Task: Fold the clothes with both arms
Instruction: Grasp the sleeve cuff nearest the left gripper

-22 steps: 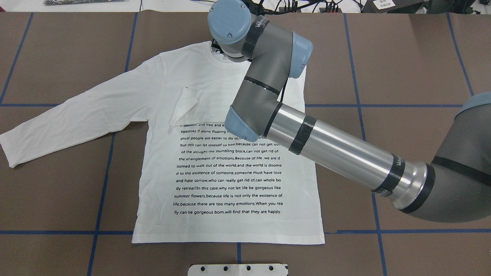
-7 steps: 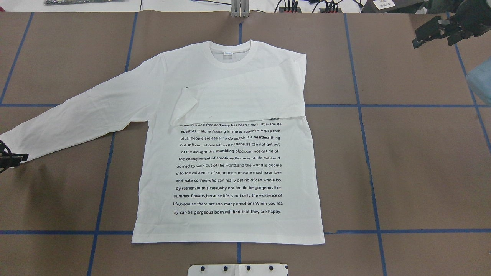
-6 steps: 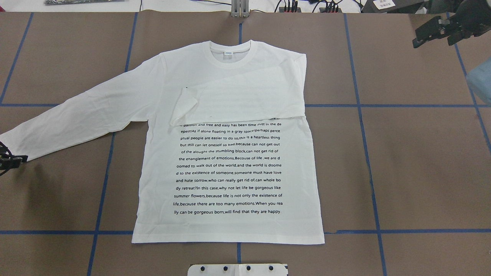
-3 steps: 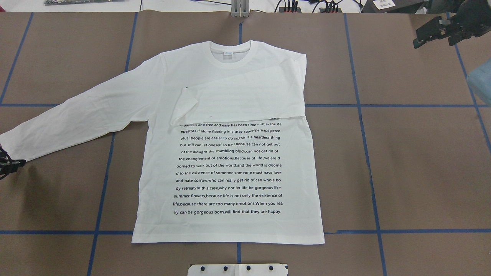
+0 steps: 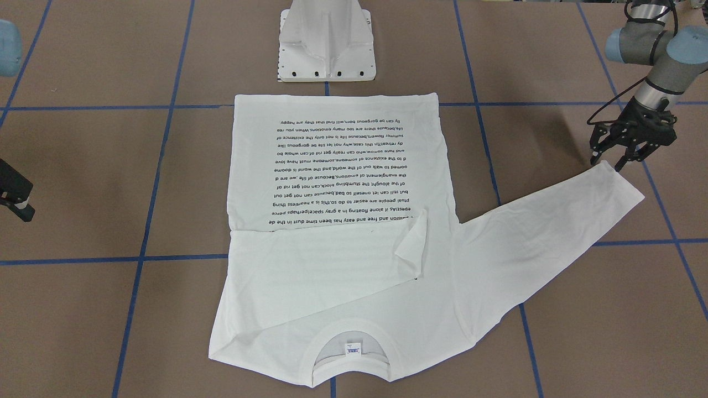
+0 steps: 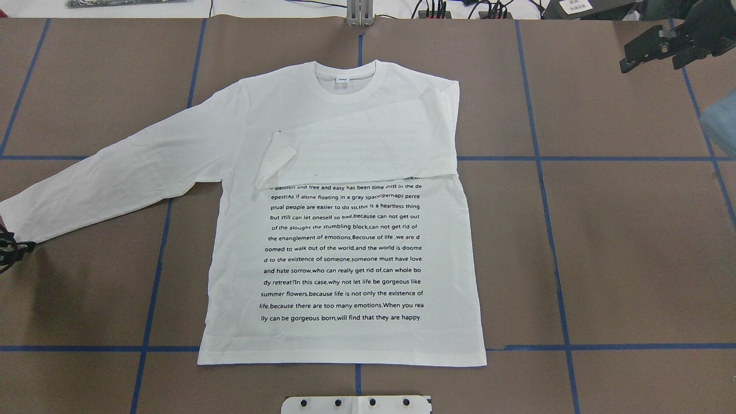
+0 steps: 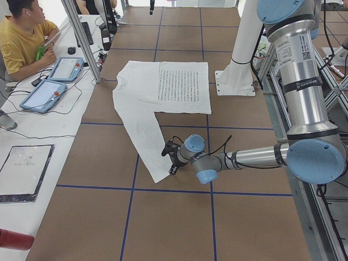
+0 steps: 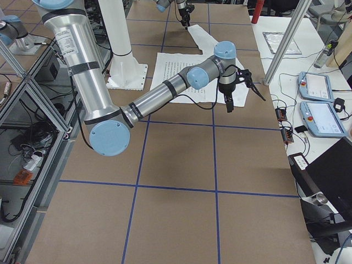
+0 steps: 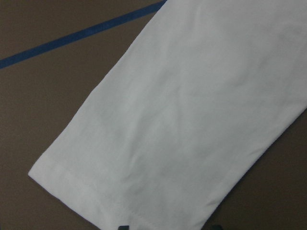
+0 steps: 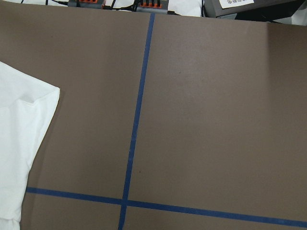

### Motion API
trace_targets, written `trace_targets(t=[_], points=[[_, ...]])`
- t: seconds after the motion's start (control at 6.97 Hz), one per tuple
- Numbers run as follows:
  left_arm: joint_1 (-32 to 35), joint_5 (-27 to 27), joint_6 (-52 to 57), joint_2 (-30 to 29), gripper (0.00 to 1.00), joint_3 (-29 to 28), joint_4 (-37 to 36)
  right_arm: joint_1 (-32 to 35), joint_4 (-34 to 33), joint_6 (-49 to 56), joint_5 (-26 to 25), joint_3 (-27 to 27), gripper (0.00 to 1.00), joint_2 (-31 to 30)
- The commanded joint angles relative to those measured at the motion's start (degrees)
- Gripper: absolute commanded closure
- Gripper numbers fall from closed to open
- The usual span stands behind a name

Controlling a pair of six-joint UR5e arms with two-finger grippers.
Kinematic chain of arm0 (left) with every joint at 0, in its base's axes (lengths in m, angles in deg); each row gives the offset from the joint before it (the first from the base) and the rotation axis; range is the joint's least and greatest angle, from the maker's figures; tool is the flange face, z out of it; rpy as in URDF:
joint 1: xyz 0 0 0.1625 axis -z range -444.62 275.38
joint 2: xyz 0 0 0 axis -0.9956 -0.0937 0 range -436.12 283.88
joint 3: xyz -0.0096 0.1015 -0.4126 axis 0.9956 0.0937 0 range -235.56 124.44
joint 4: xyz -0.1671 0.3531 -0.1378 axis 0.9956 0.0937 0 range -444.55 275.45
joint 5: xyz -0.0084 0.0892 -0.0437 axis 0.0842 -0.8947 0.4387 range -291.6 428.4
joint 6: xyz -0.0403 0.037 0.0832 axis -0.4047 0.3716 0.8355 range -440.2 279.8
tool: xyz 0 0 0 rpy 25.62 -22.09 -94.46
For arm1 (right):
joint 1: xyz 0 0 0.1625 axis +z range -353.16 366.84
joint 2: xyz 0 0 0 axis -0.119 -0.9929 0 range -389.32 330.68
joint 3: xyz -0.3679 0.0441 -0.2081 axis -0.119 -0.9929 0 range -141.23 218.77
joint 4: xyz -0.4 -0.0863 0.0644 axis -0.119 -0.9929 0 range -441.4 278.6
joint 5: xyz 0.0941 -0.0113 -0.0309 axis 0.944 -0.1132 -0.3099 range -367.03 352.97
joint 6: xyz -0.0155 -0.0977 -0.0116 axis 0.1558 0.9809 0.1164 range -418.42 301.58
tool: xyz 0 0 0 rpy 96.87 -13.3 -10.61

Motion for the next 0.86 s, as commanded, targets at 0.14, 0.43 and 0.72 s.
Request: trace_targets(t=[0.14, 0.43, 0.72], points=[[-0.05, -0.47, 0.73, -0.03, 1.00, 0.05, 0.07, 0.00, 0.00, -0.09, 0.06, 0.26, 0.00, -0.07], [0.04, -3.19, 4.42, 0.32, 1.00, 0.57, 3.21, 0.00, -0.09, -0.18, -0.03, 1.14, 0.00, -0.07], [0.48, -1.89, 4.26, -0.29, 1.00, 5.91, 4.82, 0.00, -0.09, -0.18, -0.03, 1.23, 0.00, -0.07]])
